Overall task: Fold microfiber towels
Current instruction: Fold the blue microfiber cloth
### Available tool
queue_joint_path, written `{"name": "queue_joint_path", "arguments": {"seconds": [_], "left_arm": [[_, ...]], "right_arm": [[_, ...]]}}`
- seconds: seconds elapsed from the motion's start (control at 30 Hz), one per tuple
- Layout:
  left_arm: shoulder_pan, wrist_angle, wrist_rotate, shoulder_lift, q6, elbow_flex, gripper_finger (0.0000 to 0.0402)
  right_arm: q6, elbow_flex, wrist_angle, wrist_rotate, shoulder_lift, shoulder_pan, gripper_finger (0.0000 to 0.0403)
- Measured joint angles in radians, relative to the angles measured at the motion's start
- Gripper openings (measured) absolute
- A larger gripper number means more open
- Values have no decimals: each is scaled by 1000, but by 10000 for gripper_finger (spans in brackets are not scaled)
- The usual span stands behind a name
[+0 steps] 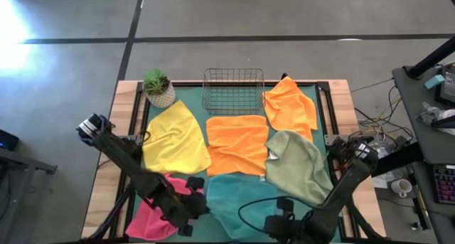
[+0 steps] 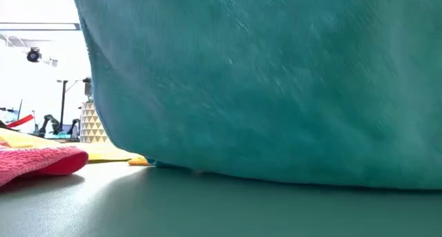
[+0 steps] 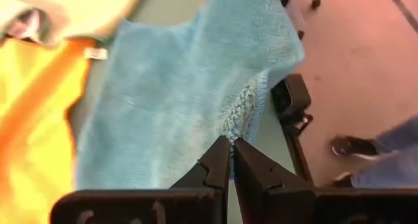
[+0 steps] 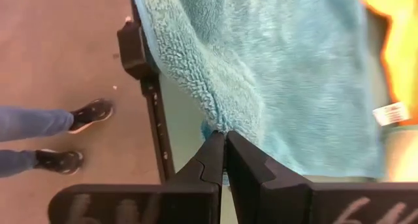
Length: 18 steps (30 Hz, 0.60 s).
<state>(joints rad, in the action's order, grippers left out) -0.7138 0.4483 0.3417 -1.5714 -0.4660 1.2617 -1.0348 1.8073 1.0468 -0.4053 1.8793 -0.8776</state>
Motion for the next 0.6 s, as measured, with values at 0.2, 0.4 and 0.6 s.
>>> {"name": "queue_joint_path", "arguments": {"seconds": [0.2,0.4,0.6], "left_arm": [[19,61,83,86,2,0,0],[39,67,160,158,77,-1,0],[57,68,243,233,189,13,0]], "right_arm": [[0,131,159,-93,0,0,8],[-2,265,316,-216,0,0,8],[-29,347,457,-316,0,1,8]]}}
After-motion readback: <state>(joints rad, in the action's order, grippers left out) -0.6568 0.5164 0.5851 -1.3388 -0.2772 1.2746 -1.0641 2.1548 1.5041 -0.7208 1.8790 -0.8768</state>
